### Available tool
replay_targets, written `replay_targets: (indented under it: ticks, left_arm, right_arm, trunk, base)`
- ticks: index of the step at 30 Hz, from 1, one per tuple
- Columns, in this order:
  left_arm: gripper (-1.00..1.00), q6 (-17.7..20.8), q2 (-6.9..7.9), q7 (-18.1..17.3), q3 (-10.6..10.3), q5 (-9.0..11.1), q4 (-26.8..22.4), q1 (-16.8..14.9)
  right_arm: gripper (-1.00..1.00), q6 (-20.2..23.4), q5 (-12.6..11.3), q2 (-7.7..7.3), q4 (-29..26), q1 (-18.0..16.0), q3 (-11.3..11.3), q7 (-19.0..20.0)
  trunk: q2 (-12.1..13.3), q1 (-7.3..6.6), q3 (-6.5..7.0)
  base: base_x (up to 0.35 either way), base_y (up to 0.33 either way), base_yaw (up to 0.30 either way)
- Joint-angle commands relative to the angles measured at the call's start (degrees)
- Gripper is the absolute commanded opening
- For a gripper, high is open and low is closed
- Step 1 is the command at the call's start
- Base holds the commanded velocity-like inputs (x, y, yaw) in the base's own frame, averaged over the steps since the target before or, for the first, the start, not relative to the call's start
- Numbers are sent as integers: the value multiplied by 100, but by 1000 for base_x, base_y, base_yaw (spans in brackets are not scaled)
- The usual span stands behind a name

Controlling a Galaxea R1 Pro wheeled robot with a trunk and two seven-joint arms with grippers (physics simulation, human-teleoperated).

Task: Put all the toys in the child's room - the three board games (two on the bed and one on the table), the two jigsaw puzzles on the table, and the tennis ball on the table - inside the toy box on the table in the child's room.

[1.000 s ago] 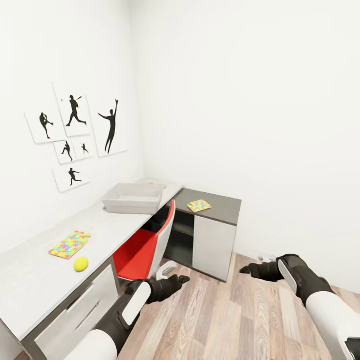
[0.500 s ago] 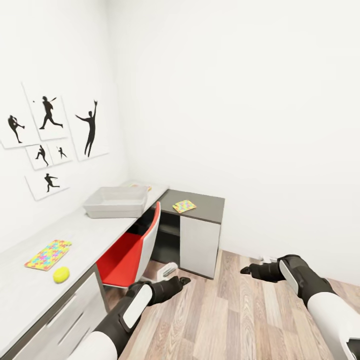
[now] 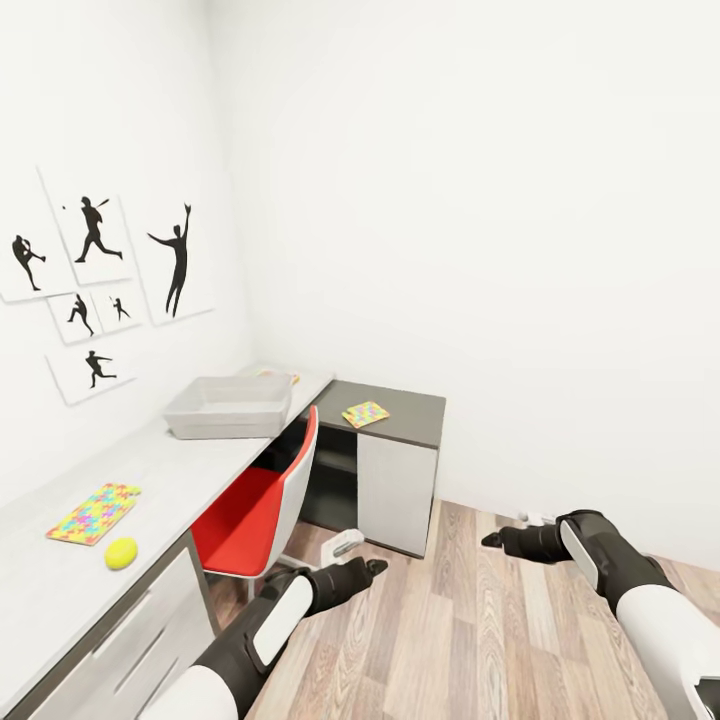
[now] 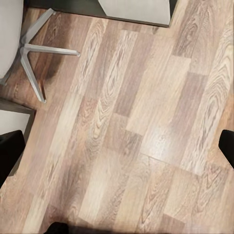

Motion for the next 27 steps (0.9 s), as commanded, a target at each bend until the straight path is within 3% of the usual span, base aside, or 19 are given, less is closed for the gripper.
replay_targets:
  ticks: [1,24,27]
  left_arm:
    - [100,18,1,3,-3,18,-2,-5]
    - [100,-28,6,-2,-101,6,11,-11]
    - [100,-28,7,-1,-102,3,10,-11]
  right_arm:
    - [100,37,-45,-2,-5,-3,-4,-11]
    - [100,-298,-47,-14,52,2,-3,-7]
    - [100,-303,-49,-17,53,2,-6,-4]
  trunk:
    - [32,-20,7]
    - [954,-525,420]
    - [954,-525,420]
  base:
    - [0,0,-14]
    - [0,0,-3]
    - [0,0,0]
